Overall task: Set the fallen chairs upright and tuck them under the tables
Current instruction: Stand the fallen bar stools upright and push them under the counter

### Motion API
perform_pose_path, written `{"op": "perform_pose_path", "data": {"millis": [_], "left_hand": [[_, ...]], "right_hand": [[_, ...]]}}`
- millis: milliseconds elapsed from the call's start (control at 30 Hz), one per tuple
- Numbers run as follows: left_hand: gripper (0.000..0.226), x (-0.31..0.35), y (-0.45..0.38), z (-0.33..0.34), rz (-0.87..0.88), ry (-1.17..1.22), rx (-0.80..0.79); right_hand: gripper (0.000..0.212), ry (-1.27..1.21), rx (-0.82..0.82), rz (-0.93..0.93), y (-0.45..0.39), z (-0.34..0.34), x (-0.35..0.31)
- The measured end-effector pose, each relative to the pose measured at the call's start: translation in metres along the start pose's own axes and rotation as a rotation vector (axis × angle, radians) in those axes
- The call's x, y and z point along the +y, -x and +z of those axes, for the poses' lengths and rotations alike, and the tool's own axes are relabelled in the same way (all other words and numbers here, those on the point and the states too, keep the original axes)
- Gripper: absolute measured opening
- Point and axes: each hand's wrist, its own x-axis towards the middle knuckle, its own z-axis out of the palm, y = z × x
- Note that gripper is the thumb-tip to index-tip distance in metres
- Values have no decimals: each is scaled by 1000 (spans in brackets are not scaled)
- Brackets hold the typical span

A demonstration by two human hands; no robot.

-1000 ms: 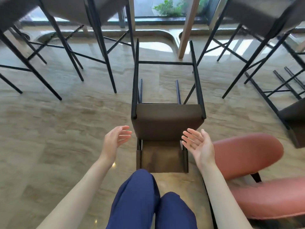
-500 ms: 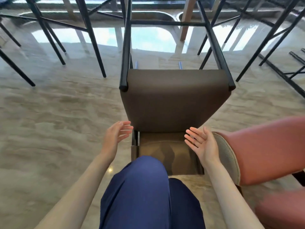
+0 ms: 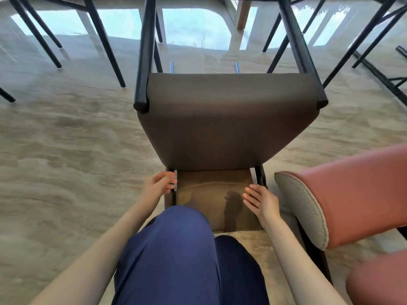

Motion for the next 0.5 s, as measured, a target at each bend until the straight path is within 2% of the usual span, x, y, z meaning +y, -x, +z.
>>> {"op": "perform_pose_path", "data": {"millis": [67, 167, 200, 300, 367, 433, 500], "left_hand": [[11, -21, -15, 7, -81, -81, -20], [27, -52, -31, 16, -179, -259, -52], [31, -61, -35, 18, -217, -299, -29], [43, -85, -42, 24, -306, -383, 53], [49, -98, -44, 24, -341, -473, 104], [60, -114, -46, 24, -378, -555, 160], [59, -128, -50, 23, -440, -506, 172]], "right_hand": [[31, 9, 71, 110, -25, -6, 19], [30, 92, 207, 204, -54, -22, 49], [30, 195, 271, 186, -60, -28, 57], [53, 558, 400, 86, -75, -43, 68], [58, 672, 410, 37, -85, -52, 71], [54, 736, 360, 20, -99, -60, 76], [52, 754, 328, 23, -110, -65, 80]]}}
